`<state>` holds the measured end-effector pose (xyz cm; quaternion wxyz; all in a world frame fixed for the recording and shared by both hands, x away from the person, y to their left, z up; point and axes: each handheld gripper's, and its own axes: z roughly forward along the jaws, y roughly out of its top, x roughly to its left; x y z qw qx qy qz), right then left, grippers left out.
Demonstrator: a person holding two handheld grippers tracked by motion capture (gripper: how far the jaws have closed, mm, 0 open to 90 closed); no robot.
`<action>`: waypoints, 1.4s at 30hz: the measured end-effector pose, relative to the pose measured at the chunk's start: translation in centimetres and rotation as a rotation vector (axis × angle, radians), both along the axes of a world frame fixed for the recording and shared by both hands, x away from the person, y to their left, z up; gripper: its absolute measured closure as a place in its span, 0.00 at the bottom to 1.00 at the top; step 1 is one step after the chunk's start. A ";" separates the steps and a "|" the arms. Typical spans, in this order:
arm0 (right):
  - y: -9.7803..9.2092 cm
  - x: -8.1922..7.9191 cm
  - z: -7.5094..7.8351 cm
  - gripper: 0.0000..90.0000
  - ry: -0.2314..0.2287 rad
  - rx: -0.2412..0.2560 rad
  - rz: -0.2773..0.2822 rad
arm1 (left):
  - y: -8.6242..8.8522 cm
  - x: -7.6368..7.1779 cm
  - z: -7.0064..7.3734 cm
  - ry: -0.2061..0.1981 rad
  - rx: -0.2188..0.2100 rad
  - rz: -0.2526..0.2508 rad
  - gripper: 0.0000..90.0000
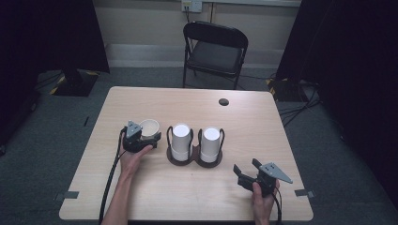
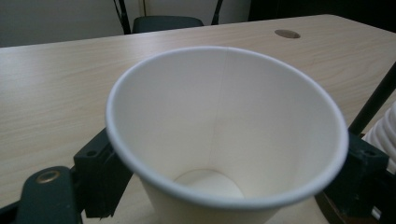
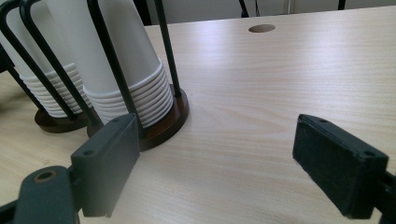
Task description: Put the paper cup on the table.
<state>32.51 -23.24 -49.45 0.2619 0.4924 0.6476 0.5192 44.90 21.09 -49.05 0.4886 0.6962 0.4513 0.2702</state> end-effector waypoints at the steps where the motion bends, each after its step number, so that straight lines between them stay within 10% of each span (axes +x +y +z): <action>1: 0.0 0.0 0.0 0.15 0.001 0.000 0.000 | 0.2 -0.1 -0.1 0.004 0.006 -0.005 0.17; 21: 0.0 0.0 0.0 0.15 0.000 -0.001 -0.003 | 0.2 -1.2 0.1 0.036 0.052 -0.005 0.17; 42: 0.0 -0.1 0.0 0.15 0.000 0.001 -0.005 | 0.9 -5.7 0.3 0.021 -0.020 0.032 0.17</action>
